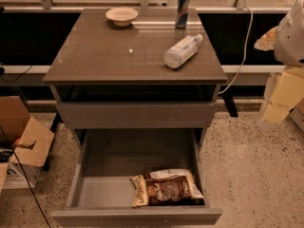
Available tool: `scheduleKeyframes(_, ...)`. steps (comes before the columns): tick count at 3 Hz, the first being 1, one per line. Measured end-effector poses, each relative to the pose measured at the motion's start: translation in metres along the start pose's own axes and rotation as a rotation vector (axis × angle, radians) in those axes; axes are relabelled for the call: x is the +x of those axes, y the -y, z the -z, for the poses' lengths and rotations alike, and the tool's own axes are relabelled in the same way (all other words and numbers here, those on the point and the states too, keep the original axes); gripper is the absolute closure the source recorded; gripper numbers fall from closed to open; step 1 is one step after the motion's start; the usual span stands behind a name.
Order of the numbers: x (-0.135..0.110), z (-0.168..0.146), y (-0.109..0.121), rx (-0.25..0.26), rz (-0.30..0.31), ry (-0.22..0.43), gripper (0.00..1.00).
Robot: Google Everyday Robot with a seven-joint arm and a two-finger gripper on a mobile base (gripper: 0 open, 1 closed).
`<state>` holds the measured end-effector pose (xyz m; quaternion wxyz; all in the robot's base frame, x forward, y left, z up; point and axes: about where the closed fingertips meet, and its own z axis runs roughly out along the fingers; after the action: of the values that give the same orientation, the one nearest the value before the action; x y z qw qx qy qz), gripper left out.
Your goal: Pick brown chip bag from middle drawer and place on counter
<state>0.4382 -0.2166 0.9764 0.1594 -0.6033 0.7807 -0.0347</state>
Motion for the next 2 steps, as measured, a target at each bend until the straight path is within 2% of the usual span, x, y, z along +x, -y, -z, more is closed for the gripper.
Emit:
scheduleKeyframes(1, 0.0, 0.0, 0.0, 0.0, 0.0, 0.0, 0.0)
scheduleKeyframes(2, 0.0002, -0.0094, -0.0026, -0.029, -0.011, 0.072, 0.0)
